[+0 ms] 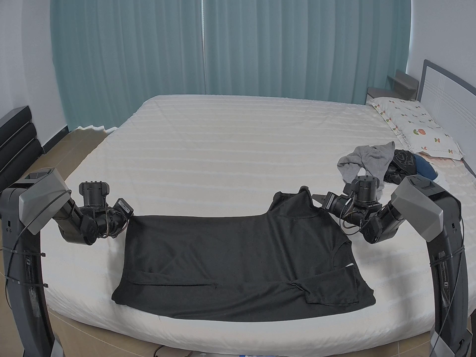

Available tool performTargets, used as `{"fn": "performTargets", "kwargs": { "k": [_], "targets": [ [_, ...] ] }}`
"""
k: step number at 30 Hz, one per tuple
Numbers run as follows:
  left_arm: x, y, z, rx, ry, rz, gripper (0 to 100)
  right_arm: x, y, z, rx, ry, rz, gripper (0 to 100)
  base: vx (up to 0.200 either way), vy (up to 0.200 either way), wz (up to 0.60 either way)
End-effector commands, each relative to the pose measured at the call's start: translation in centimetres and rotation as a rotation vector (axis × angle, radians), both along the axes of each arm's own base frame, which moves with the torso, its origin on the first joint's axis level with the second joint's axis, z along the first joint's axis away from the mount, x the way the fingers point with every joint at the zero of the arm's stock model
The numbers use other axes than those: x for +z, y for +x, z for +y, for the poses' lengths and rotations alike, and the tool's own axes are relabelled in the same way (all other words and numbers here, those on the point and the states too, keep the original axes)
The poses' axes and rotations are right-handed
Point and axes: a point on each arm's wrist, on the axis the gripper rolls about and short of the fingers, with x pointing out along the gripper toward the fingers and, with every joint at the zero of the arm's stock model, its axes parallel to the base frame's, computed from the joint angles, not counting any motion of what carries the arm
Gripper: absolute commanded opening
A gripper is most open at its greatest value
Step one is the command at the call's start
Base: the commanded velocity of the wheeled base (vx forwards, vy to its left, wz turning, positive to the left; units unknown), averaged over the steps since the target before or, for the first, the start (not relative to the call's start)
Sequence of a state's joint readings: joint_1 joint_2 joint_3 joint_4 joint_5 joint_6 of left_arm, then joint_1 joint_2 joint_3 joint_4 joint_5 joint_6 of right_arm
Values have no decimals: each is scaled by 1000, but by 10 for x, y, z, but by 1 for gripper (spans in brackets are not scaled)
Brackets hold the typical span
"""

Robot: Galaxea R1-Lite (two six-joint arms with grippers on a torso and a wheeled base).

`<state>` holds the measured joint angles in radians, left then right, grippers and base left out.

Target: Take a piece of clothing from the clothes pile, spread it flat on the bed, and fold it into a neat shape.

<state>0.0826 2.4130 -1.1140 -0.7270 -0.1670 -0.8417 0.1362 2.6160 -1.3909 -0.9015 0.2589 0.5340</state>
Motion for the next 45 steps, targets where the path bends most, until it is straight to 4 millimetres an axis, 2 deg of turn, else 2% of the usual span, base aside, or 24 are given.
{"fn": "performTargets", "kwargs": {
  "k": [1,13,14,18,26,30,35,39,45],
  "targets": [
    [1,1,0,0,0,-3,0,-1,0,-6,12,7,10,100,0,0,0],
    [1,1,1,-1,-2,-4,0,-12,-10,-12,69,3,55,100,0,0,0],
    [1,1,1,1,-2,-4,0,-13,-11,-12,81,6,61,0,0,0,0],
    [1,1,1,2,-3,-3,0,-17,-12,-11,98,-16,60,0,0,0,0],
    [0,1,2,5,0,-1,0,-15,-14,-16,94,-13,56,0,0,0,0],
    [1,1,2,6,1,-3,0,-9,-17,-20,88,-12,56,0,0,0,0],
    [6,0,3,11,7,-12,0,8,-23,-36,50,3,47,0,0,0,0],
    [12,-1,2,10,10,-23,0,16,-31,-38,48,19,50,0,0,0,0],
    [18,-1,3,22,19,-36,0,17,-36,-44,37,33,10,0,0,0,0]
  ]
}}
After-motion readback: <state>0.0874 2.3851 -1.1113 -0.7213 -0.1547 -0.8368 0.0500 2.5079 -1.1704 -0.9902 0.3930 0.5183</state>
